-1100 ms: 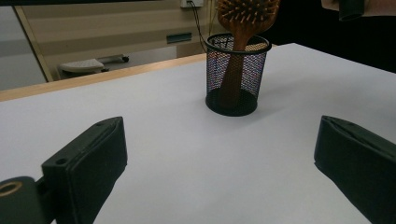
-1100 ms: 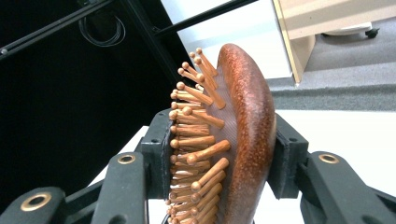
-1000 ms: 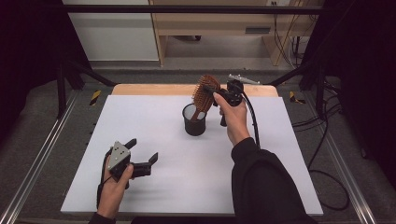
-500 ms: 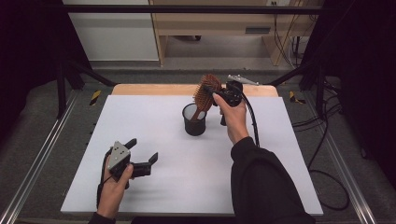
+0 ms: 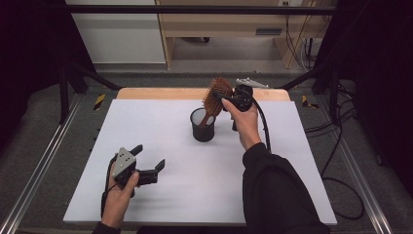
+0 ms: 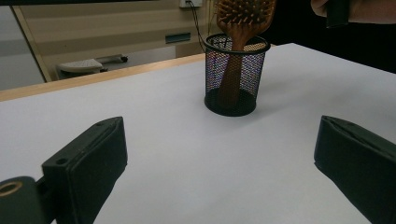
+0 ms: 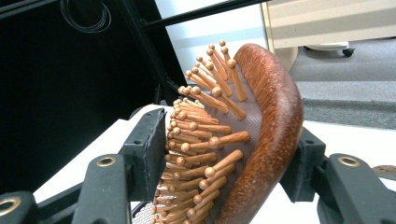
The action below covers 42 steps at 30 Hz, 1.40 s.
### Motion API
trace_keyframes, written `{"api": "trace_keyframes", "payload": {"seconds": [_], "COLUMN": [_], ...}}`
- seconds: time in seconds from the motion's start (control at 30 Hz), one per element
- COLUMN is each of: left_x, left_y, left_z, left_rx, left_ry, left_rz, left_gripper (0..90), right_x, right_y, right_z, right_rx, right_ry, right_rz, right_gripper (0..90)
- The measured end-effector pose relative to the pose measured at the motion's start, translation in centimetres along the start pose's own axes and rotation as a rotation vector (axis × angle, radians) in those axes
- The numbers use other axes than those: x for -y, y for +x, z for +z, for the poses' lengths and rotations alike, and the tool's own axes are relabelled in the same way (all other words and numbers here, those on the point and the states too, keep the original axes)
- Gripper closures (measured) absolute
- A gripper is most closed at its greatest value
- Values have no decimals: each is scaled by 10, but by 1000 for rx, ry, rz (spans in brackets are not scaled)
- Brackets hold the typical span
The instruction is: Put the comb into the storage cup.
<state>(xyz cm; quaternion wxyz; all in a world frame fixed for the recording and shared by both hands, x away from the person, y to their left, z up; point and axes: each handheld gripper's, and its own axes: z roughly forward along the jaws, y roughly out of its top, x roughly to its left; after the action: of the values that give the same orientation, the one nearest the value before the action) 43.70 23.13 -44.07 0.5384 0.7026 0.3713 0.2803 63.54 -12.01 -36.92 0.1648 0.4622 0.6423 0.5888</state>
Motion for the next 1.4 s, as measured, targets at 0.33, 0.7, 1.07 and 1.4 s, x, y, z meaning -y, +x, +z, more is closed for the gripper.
{"api": "trace_keyframes", "payload": {"seconds": [0.33, 0.7, 1.07, 1.4], "left_x": [0, 0, 0, 1], "left_y": [0, -1, -1, -1], "left_z": [0, 1, 1, 1], "left_rx": [1, 4, 5, 7], "left_ry": [4, 6, 7, 11], "left_rz": [1, 4, 4, 4], "left_gripper": [27, 27, 27, 28], "right_x": [-2, -3, -3, -2], "right_y": [1, 4, 3, 1], "right_z": [0, 4, 3, 1], "right_rx": [0, 9, 11, 24], "right_ry": [17, 22, 28, 37], "right_rz": [-32, -41, -46, -54], "right_gripper": [399, 399, 383, 367]}}
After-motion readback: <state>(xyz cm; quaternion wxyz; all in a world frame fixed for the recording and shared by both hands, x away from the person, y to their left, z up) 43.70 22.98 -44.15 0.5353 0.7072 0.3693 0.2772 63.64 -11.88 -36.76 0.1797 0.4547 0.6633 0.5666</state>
